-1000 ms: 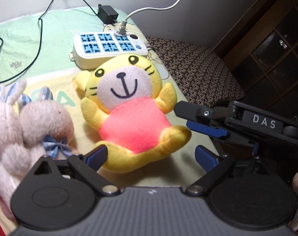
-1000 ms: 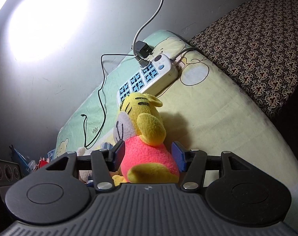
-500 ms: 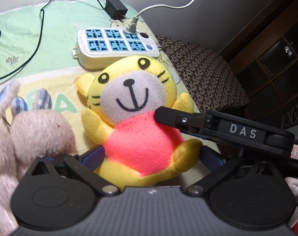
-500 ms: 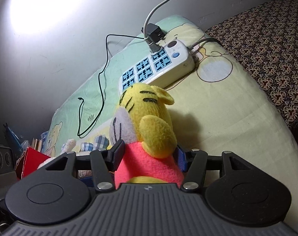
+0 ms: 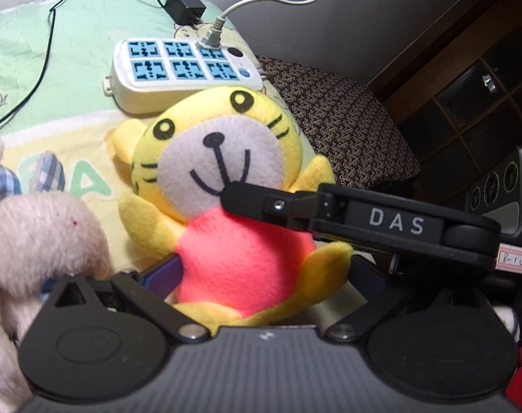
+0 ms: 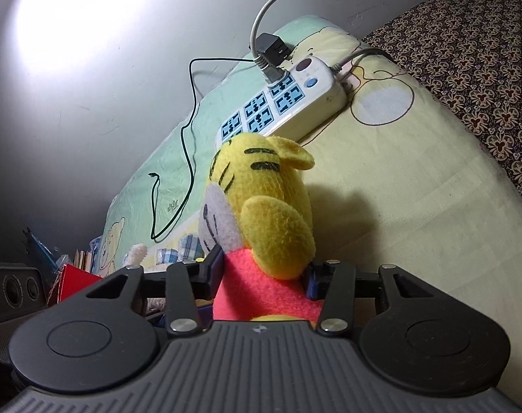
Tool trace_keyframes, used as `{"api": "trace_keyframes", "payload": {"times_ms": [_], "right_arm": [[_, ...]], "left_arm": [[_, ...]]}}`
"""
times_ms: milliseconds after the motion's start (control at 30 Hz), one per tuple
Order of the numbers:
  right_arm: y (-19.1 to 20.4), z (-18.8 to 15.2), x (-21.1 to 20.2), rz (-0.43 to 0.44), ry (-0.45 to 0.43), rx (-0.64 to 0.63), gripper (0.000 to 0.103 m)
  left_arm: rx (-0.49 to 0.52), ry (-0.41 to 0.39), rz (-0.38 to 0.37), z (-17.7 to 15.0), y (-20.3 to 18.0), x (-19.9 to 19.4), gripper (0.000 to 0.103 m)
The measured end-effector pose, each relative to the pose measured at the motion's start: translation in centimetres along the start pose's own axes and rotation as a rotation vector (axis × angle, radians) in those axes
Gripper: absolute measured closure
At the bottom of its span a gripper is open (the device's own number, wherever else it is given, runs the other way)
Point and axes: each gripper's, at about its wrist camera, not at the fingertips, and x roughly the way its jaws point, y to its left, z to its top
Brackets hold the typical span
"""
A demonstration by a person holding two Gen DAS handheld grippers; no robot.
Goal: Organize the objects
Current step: 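Close the right gripper on the tiger plush and lift it, then carry the tiger plush with the right gripper over the red box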
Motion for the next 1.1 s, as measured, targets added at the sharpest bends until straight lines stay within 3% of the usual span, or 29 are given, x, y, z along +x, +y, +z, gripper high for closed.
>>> {"api": "trace_keyframes", "payload": {"times_ms": [367,667,1100], "right_arm": [[1.7,-2.9,-4.5,-0.016,-0.037,-0.022,0.055],[6.5,-5.9,-7.6,-0.019,-0.110,-0.122,0.055],[17.5,-10.7,-8.5,0.080,-0.226,-0.184,0.055]], "left_arm": [[0.048,0.006,-0.062,-2.7,-2.5,-2.9,0.004],[0.134,-0.062,-0.055,-5.7,-4.7,-8.1,0.004],[0.192,-0.236,-0.079,-9.7,-1.9,-21.1,0.004]]}}
